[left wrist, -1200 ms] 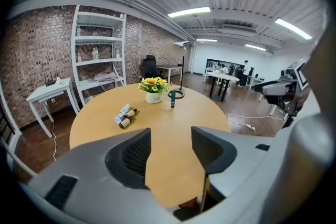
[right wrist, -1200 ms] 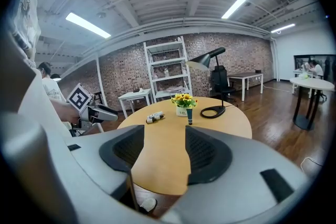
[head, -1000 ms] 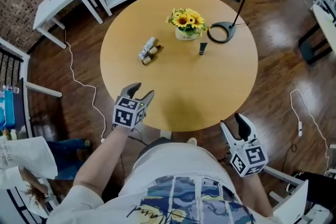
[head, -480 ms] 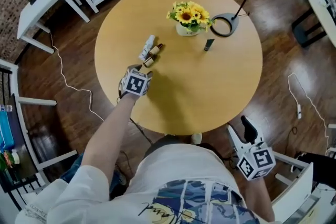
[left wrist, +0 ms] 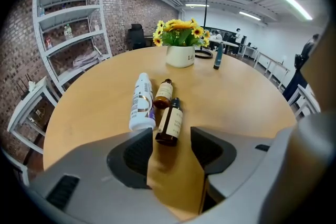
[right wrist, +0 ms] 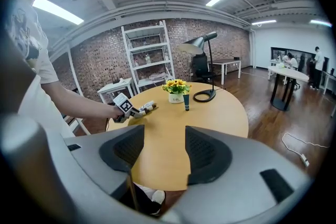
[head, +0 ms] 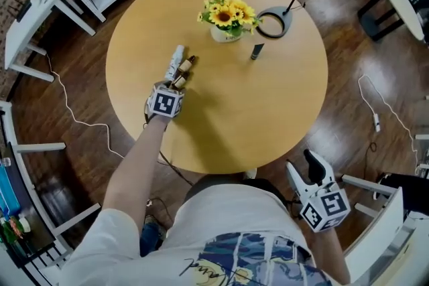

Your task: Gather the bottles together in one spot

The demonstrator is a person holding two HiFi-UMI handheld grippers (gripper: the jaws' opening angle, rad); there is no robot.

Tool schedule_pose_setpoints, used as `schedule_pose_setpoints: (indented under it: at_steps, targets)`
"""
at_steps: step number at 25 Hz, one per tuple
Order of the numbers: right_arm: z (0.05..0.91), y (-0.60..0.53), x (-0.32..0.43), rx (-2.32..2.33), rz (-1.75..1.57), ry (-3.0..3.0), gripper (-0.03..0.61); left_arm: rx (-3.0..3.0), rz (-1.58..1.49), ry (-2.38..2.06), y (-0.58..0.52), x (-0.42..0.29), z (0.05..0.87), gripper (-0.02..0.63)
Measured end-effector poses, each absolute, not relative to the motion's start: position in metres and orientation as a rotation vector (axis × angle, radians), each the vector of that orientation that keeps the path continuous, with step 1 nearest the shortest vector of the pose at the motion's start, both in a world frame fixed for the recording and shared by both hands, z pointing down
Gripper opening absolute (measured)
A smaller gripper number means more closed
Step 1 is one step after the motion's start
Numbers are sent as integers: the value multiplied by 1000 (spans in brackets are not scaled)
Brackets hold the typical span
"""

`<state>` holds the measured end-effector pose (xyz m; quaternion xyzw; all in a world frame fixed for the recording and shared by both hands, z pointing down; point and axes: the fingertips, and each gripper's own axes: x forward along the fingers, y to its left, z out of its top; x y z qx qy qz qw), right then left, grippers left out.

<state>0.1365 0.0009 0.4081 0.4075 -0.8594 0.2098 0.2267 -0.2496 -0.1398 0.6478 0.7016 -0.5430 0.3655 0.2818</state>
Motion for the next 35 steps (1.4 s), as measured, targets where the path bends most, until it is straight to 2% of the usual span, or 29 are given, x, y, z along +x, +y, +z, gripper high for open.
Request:
schedule_pose_setpoints:
  at_steps: [5, 10, 16, 25, 35]
  targets:
    - [408, -3, 135, 1129, 567, -2361, 268, 1871, 1044, -1443, -145, -253, 657, 166]
    - [408, -4, 140, 1127, 560, -2358, 268, 1894, 1085, -1430, -142, -249, 658, 141]
    - [405, -11, 146, 1107, 526, -2388, 268, 1929, 1001, -1447, -133, -235, 640, 141]
    - [381, -27, 147, 1012, 447, -2499, 268, 2033, 545, -1519, -99, -168, 544, 141]
    - [330, -48, 129, 800, 453, -2714, 250, 2266, 10, -1497, -41, -46, 402, 140]
